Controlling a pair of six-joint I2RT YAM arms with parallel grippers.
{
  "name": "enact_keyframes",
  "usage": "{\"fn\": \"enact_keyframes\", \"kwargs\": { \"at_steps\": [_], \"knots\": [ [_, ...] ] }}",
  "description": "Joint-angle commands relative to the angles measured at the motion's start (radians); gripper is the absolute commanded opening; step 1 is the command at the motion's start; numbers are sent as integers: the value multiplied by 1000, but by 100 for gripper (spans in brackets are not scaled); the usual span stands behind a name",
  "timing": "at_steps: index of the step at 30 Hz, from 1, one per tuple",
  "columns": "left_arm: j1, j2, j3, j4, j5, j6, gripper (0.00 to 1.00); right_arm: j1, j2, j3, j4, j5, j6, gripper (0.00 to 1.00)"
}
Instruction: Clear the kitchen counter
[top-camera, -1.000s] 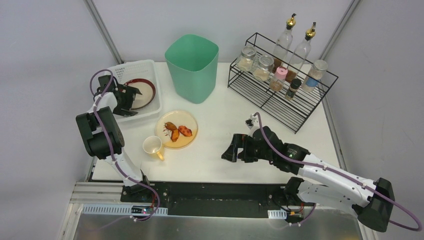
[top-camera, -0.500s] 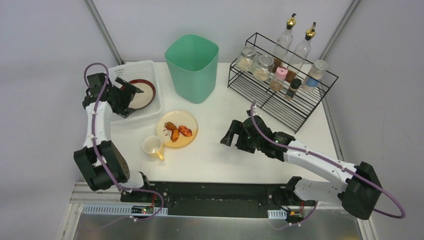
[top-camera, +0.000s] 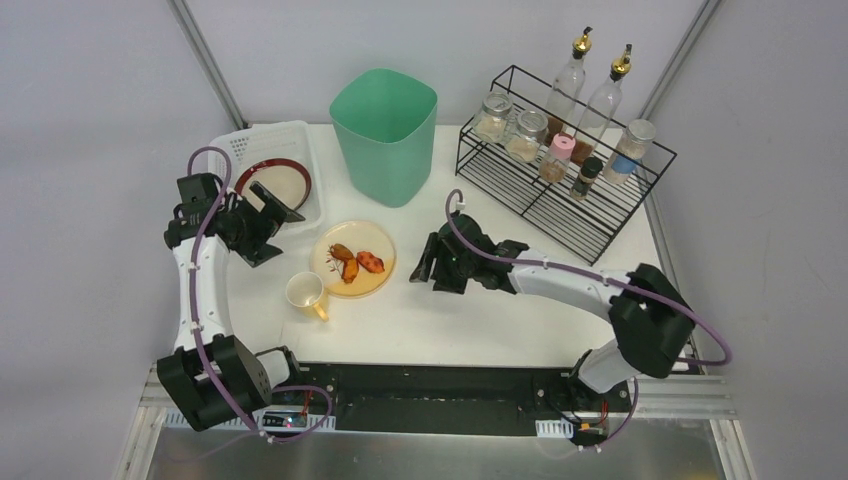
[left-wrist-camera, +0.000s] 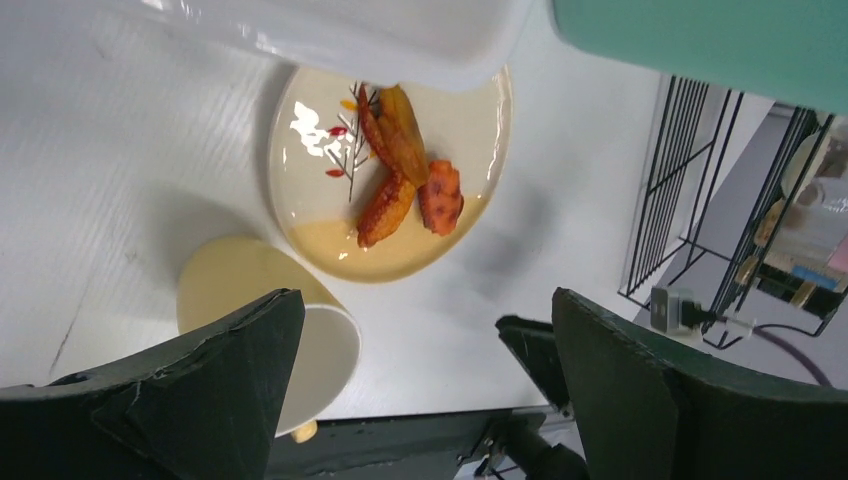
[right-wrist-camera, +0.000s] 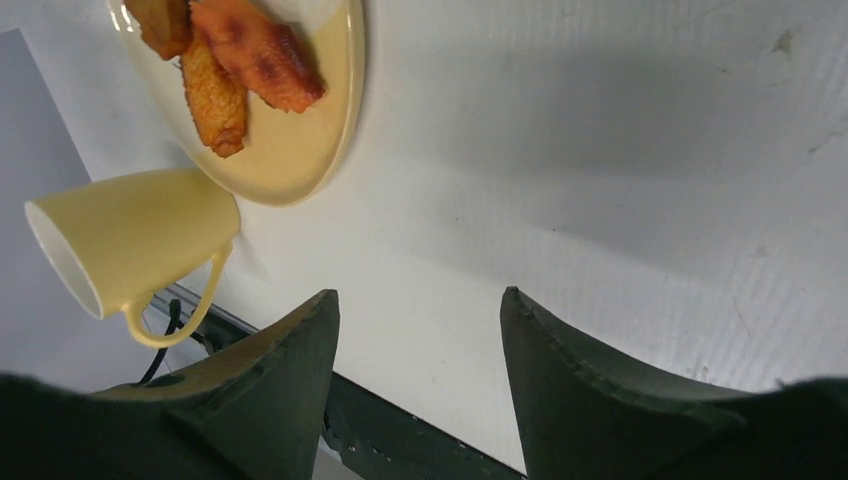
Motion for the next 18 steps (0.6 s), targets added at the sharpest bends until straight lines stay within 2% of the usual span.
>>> {"fn": "enact_keyframes", "kwargs": {
  "at_steps": [1,6,12,18],
  "knots": [
    [-43,-87,-46,-50,45,88,99,11,99,62,124,-11,79,62],
    [-164,-132,-67,-50,-1,132,99,21,221,136,146,-4,95,58],
    [-241,-198,-109,-38,-79,153,99,24,301,162,240,35,129,54],
    [-289,-270,-152,-5,-101,156,99,24,351,187,257,113,160,45]
  ]
}}
